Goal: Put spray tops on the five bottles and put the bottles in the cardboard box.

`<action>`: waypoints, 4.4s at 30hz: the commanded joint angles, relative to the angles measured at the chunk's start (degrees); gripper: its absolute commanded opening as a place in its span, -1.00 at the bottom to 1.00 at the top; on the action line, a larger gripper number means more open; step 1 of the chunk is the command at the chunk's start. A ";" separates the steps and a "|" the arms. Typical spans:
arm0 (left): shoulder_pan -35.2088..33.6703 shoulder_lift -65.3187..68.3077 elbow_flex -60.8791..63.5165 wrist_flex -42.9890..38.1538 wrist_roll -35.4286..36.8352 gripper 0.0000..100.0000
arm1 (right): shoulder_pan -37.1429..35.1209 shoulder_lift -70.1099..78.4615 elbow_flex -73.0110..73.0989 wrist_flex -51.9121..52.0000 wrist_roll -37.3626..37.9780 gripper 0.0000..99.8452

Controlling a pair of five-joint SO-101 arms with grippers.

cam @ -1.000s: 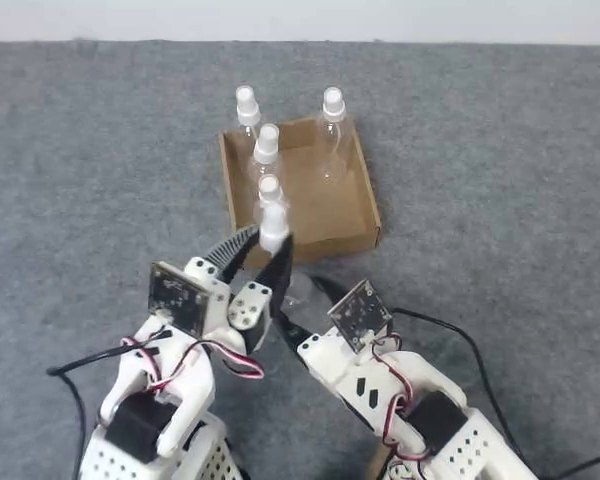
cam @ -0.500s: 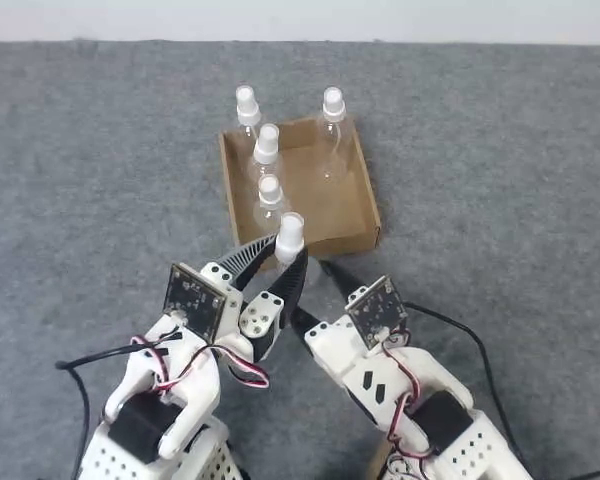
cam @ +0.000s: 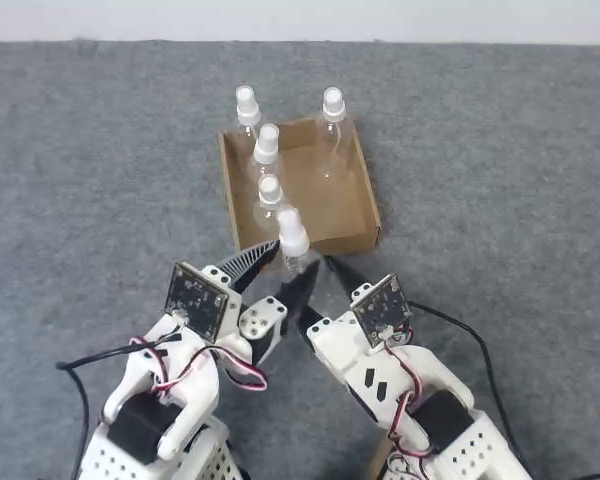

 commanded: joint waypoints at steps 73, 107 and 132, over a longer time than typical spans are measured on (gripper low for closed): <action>2.37 -0.44 -2.68 4.22 -3.08 -0.78 | 0.84 -1.80 0.00 0.13 -0.44 -0.82; -18.46 -0.53 -17.19 11.69 7.21 -0.59 | 7.78 -1.89 0.97 -4.79 -8.97 -0.81; -20.04 -0.53 -10.07 8.35 13.98 -0.59 | -6.55 -1.80 0.97 -13.76 -1.85 -0.82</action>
